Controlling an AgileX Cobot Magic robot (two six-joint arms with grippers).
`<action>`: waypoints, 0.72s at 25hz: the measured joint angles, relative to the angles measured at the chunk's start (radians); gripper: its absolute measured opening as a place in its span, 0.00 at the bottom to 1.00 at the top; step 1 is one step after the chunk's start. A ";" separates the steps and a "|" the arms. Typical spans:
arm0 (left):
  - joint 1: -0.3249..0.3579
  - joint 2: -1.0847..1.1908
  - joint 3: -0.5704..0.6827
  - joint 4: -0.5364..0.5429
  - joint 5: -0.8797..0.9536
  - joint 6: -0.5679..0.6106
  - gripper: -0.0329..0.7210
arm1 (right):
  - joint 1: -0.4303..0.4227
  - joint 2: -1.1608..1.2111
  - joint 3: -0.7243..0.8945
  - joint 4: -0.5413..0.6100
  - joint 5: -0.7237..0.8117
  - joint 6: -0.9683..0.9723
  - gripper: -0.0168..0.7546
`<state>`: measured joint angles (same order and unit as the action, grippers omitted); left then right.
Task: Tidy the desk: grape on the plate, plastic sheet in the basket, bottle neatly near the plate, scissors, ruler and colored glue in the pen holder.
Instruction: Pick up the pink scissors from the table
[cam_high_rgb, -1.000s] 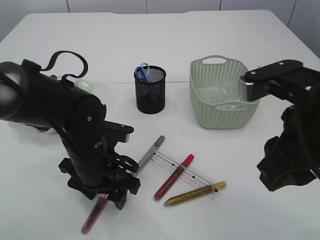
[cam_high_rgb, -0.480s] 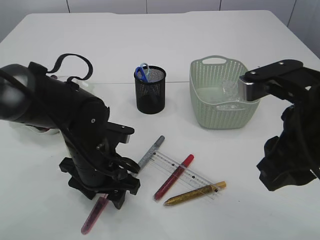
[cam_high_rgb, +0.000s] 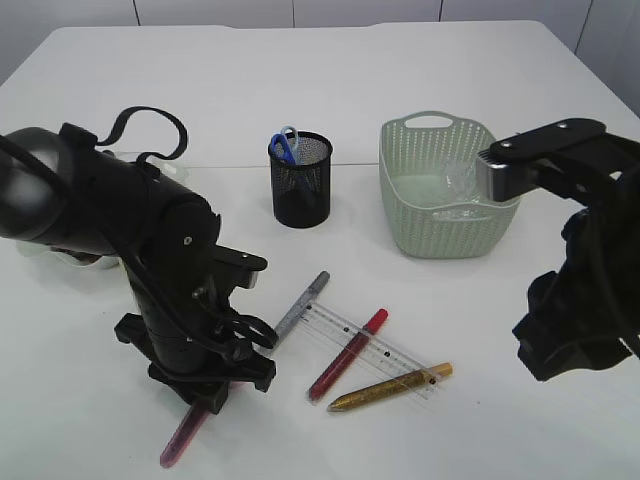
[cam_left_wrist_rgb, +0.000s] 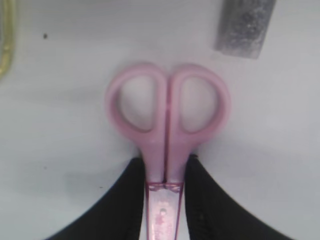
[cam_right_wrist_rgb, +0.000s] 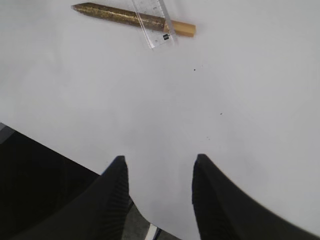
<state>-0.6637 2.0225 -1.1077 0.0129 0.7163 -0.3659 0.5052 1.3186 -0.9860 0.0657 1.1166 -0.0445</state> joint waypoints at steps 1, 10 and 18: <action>0.000 0.000 0.000 0.000 0.000 0.000 0.29 | 0.000 0.000 0.000 -0.002 0.000 0.000 0.43; 0.000 0.000 0.000 -0.002 0.000 0.000 0.25 | 0.000 0.000 0.000 -0.012 -0.002 0.000 0.43; 0.000 -0.014 0.006 -0.033 -0.003 0.000 0.25 | 0.000 0.000 0.000 -0.020 -0.006 0.000 0.43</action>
<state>-0.6637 2.0083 -1.1013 -0.0205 0.7128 -0.3659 0.5052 1.3186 -0.9860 0.0459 1.1106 -0.0445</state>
